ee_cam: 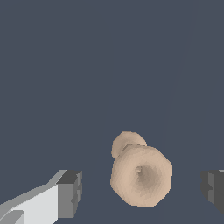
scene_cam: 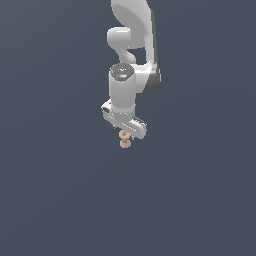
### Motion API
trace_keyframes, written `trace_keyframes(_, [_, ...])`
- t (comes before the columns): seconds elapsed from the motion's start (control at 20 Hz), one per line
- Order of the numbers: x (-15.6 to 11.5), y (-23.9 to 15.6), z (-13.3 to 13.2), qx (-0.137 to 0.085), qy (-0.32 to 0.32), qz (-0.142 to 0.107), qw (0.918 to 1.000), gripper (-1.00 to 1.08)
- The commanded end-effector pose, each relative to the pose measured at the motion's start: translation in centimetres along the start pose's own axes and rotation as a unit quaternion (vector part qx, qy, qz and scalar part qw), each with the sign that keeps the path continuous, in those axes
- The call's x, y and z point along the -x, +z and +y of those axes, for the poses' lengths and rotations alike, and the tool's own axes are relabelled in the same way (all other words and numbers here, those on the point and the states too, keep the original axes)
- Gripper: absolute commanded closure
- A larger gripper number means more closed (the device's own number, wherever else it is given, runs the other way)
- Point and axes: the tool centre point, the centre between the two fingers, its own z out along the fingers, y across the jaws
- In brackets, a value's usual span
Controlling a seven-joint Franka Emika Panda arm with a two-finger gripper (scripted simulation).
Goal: Pick up the object and move it to a goal position.
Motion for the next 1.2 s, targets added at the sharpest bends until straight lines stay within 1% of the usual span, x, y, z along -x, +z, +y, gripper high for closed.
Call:
trace_keyframes(0.0, [0.5, 0.4, 0.3, 0.001, 0.025, -0.001, 0.9997, -0.92])
trace_keyframes(0.25, [1.3, 0.9, 0.7, 0.002, 0.057, -0.003, 0.9984, -0.92])
trace_keyframes(0.45, [1.6, 1.2, 0.9, 0.003, 0.071, -0.004, 0.9975, -0.92])
trace_keyframes(0.8, [1.6, 1.5, 0.9, 0.003, 0.071, -0.004, 0.9974, -0.92])
trace_keyframes(1.15, [1.7, 4.4, 1.0, 0.003, 0.073, -0.004, 0.9973, -0.92])
